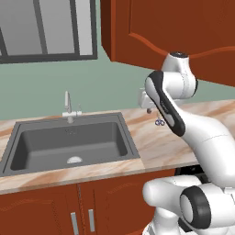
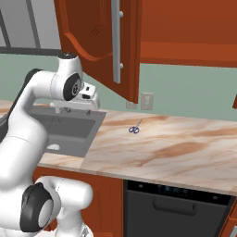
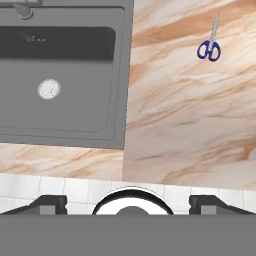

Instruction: Close all open cabinet doors.

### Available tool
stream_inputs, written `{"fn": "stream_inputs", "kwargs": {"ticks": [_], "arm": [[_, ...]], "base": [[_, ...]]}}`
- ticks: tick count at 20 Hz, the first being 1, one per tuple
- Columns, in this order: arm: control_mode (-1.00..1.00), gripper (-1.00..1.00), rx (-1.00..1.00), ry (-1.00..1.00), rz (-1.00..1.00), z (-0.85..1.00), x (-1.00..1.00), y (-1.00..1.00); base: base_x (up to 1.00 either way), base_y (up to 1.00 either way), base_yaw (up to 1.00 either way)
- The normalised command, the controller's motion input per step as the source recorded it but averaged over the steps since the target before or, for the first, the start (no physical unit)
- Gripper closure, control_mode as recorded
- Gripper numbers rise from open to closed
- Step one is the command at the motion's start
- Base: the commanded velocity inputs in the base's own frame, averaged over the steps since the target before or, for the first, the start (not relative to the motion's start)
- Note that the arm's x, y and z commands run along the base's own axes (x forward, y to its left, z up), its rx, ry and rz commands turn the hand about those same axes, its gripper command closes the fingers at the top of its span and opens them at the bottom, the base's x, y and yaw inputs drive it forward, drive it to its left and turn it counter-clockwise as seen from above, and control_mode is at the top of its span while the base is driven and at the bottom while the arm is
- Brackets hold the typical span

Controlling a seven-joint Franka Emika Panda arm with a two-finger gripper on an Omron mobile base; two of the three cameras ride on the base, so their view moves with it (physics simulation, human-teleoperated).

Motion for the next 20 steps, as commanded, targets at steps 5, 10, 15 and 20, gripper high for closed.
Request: {"fn": "stream_inputs", "kwargs": {"ticks": [5,10,15,20], "arm": [[-1.00,-1.00,0.12,-0.09,-0.01,-0.03,-0.38,-0.21],[-1.00,-1.00,0.10,-0.05,-0.01,-0.02,-0.35,-0.22],[-1.00,-1.00,0.01,0.00,0.00,-0.05,-0.05,-0.03],[-1.00,-1.00,0.00,0.00,0.00,0.00,-0.01,0.00]], "base": [[0.00,0.00,0.00],[0.00,0.00,0.00],[0.00,0.00,0.00],[0.00,0.00,0.00]]}}
